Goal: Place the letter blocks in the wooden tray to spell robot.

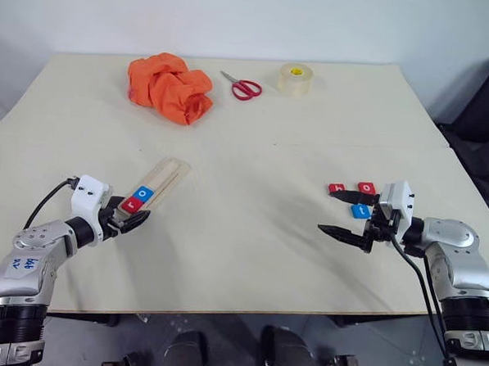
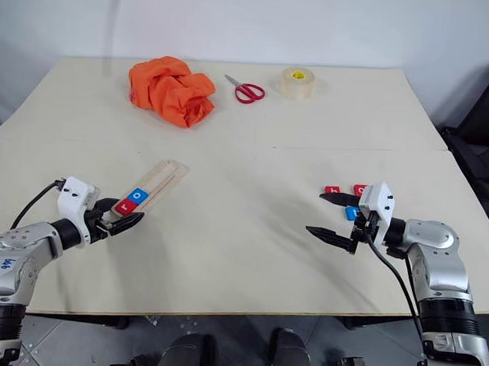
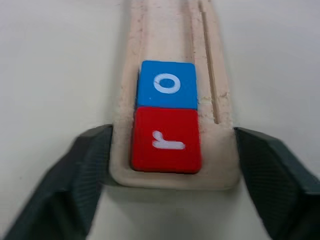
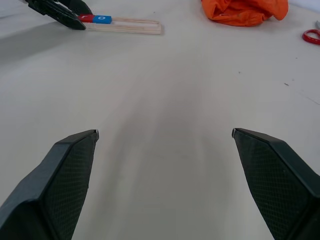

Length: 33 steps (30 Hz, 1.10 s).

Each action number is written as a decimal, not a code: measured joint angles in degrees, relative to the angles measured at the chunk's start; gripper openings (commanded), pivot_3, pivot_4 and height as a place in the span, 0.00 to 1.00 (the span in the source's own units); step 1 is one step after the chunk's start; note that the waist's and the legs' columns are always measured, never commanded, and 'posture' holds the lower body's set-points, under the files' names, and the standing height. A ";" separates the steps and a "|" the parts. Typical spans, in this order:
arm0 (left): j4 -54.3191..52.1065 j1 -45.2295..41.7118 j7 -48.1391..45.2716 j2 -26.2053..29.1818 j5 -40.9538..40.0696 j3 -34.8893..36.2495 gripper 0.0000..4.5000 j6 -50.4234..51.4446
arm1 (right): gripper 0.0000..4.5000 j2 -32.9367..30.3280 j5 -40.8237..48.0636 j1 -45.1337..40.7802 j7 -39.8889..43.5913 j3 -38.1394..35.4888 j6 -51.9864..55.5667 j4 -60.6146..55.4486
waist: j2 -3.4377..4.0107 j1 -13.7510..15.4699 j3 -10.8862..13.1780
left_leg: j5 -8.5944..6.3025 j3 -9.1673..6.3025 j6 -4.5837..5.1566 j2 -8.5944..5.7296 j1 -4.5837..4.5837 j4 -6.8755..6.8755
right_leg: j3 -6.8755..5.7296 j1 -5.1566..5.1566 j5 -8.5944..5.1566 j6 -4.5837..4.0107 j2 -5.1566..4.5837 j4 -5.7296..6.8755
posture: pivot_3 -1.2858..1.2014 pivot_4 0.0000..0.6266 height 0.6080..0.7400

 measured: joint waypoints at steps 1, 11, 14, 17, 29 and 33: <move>0.20 -0.09 -0.19 0.00 0.04 -0.06 0.75 -0.25 | 1.00 0.00 0.00 -0.02 -0.03 0.00 -0.23 0.22 | 0.00 0.04 0.00 | 0.00 0.00 0.00 0.00 0.00 0.00 | 0.00 0.00 0.00 0.00 0.00 0.00 | 0.52 0.24 1.00; 1.35 -2.85 -13.60 1.55 0.15 -7.00 0.75 -8.16 | 1.00 -1.28 0.01 0.89 0.29 -1.87 -2.53 1.82 | 0.00 0.96 0.00 | 0.01 0.01 -0.01 -0.01 -0.04 0.00 | 0.00 -0.03 0.00 0.00 0.02 -0.04 | 0.52 0.24 1.00; 1.85 -8.51 -18.06 1.80 1.81 -12.62 0.75 -10.13 | 1.00 -2.47 0.00 2.85 0.50 -2.48 -3.27 1.59 | 0.00 1.64 0.00 | 0.05 -0.04 -0.01 -0.05 -0.12 0.02 | -0.02 -0.03 0.00 0.01 0.02 -0.04 | 0.52 0.24 1.00; 2.50 -14.65 -22.12 0.77 3.80 -18.35 0.75 -12.90 | 1.00 -3.84 0.01 5.07 0.46 -3.97 -3.98 0.87 | 0.00 1.89 0.00 | 0.08 0.01 -0.07 -0.08 -0.14 0.09 | 0.01 -0.01 0.03 0.06 0.01 -0.09 | 0.52 0.24 1.00; 9.61 -25.87 -29.43 -9.46 12.10 -32.81 0.75 -22.52 | 1.00 -5.45 1.38 19.72 -4.81 -11.85 -2.11 -11.30 | -0.01 2.33 0.01 | 0.15 0.03 -0.16 -0.08 -0.15 0.16 | 0.06 -0.01 0.05 0.09 0.05 -0.13 | 0.52 0.24 1.00; 9.63 -25.76 -29.30 -11.31 13.10 -34.60 0.75 -22.15 | 1.00 -5.45 2.14 23.36 -6.50 -14.21 -1.07 -14.80 | -0.02 2.48 0.01 | 0.09 0.02 -0.01 -0.08 -0.16 0.22 | 0.09 0.00 0.07 0.14 0.04 -0.13 | 0.52 0.24 1.00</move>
